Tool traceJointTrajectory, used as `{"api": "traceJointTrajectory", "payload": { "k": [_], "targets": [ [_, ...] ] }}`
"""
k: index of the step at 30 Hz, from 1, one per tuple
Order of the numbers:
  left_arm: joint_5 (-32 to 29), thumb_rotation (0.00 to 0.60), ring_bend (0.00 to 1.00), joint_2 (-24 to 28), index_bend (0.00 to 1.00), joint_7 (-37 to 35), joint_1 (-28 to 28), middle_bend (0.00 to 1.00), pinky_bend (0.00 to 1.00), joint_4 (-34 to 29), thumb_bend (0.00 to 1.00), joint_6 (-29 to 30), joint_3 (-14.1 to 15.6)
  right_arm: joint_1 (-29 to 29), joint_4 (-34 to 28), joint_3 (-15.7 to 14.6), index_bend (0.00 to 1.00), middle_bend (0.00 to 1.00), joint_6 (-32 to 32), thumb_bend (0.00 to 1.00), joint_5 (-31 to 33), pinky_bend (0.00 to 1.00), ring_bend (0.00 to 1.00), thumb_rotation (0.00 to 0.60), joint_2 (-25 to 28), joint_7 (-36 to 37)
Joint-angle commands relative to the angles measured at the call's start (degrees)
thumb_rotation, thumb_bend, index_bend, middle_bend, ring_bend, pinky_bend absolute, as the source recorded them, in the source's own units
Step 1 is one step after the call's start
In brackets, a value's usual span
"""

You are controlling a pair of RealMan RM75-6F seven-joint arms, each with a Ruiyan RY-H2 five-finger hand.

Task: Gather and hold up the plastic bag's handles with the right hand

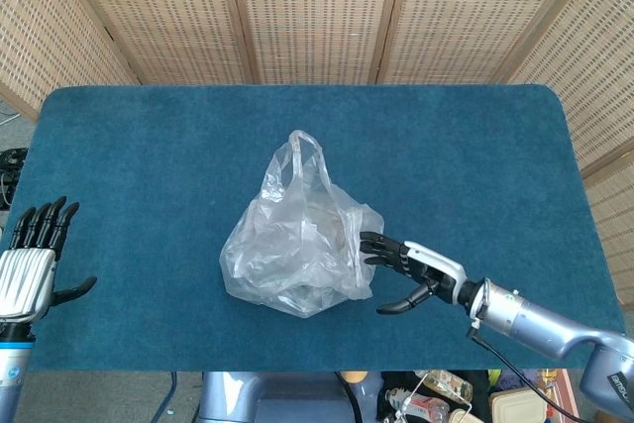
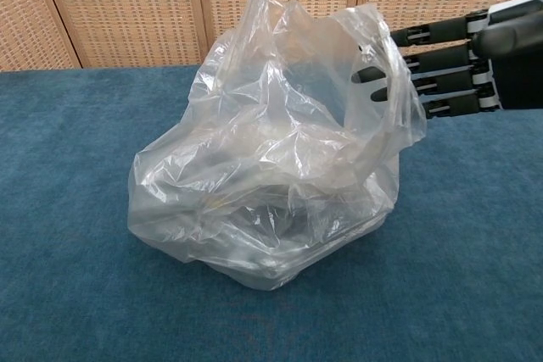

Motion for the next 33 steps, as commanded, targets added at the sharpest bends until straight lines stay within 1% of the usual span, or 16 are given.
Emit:
{"api": "traceJointTrajectory", "payload": {
  "k": [1, 4, 7, 10, 14, 17, 23, 28, 33],
  "targets": [
    [-0.1, 0.600, 0.00, 0.0, 0.00, -0.1, 0.0, 0.00, 0.00, 0.0, 0.01, 0.1, -0.1, 2.6, 1.0, -0.3, 0.06, 0.13, 0.5, 0.00, -0.2, 0.07, 0.00, 0.600, -0.6, 5.3],
    [-0.1, 0.600, 0.00, 0.0, 0.00, -0.2, 0.0, 0.00, 0.00, 0.1, 0.01, 0.2, -0.1, 3.5, 1.3, -0.2, 0.07, 0.14, 2.0, 0.00, -0.3, 0.07, 0.00, 0.600, -1.0, 8.7],
    [-0.3, 0.600, 0.00, 0.0, 0.00, -0.4, 0.0, 0.00, 0.00, 0.2, 0.01, 0.2, -0.1, 4.0, 1.1, 0.1, 0.07, 0.14, 3.3, 0.00, 0.0, 0.10, 0.00, 0.600, -0.8, 8.7],
    [-0.4, 0.600, 0.00, 0.1, 0.00, -0.7, 0.0, 0.00, 0.00, 0.2, 0.01, 0.1, -0.1, 4.6, 0.4, -0.2, 0.07, 0.14, 3.7, 0.00, 0.1, 0.14, 0.00, 0.600, -0.5, 10.0],
    [-0.2, 0.600, 0.00, 0.2, 0.00, -1.0, -0.1, 0.00, 0.00, 0.2, 0.01, 0.0, 0.0, 5.9, 0.1, -0.9, 0.07, 0.14, 1.9, 0.00, 0.9, 0.14, 0.00, 0.600, -1.3, 10.9],
    [-0.2, 0.600, 0.00, 0.3, 0.00, -1.1, -0.1, 0.00, 0.00, 0.1, 0.01, 0.0, 0.1, 6.9, 0.2, -1.3, 0.06, 0.14, 0.1, 0.00, 1.5, 0.15, 0.00, 0.600, -2.8, 11.1],
    [-0.5, 0.600, 0.00, 0.5, 0.00, -1.5, -0.1, 0.00, 0.00, 0.1, 0.01, -0.1, 0.0, 9.4, 1.5, -2.4, 0.06, 0.14, -2.1, 0.00, 0.7, 0.15, 0.00, 0.600, -6.0, 12.5],
    [-0.6, 0.600, 0.00, 0.5, 0.00, -1.7, -0.2, 0.00, 0.00, 0.2, 0.01, -0.2, 0.0, 11.5, 2.4, -1.8, 0.06, 0.13, -3.9, 0.00, 2.6, 0.15, 0.00, 0.600, -8.3, 13.5],
    [-0.8, 0.600, 0.00, 0.5, 0.00, -1.8, -0.3, 0.00, 0.00, 0.3, 0.01, -0.2, -0.1, 12.8, 3.5, -0.7, 0.07, 0.14, -3.3, 0.00, 3.9, 0.15, 0.01, 0.600, -9.6, 16.1]
  ]
}}
